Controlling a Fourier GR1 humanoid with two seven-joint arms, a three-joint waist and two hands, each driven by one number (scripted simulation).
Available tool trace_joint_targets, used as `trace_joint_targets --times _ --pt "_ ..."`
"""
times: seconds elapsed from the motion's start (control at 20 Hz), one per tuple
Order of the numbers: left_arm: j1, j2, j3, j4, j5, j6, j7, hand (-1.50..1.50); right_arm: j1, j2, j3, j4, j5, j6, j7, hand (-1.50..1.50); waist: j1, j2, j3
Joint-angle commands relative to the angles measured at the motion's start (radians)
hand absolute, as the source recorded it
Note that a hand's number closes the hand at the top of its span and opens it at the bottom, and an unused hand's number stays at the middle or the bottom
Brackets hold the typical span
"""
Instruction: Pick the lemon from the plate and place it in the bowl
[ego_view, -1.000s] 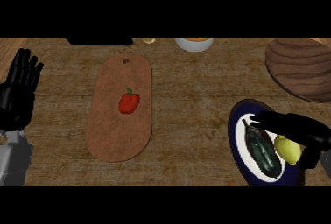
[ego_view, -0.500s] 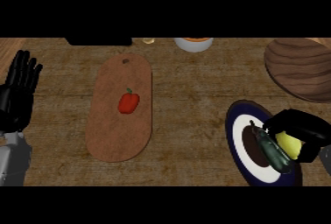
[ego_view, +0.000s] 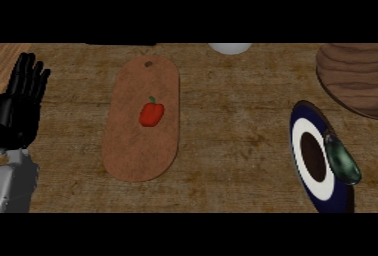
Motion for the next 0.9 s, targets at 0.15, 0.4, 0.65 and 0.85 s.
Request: trace_joint_targets --times 0.15,0.4,0.65,0.85 --pt "-0.018 -0.001 0.000 -0.011 0.011 -0.005 0.004 0.00 -0.053 -0.176 -0.130 0.187 -0.036 -0.015 -0.001 1.50 0.033 0.010 0.009" --pt "-0.016 -0.018 -0.013 -0.009 0.011 -0.004 -0.001 0.00 -0.106 -0.225 -0.209 0.261 -0.088 -0.032 -0.020 1.50 0.042 0.006 0.010" --pt "-0.014 -0.013 -0.021 0.002 0.004 -0.014 -0.002 0.00 -0.164 -0.275 -0.258 0.301 -0.151 0.037 -0.123 1.50 0.043 -0.002 0.008" --pt "-0.034 -0.015 -0.024 0.011 -0.002 -0.004 0.008 0.00 -0.218 -0.294 -0.291 0.312 -0.206 0.069 -0.190 1.50 0.036 -0.008 0.006"
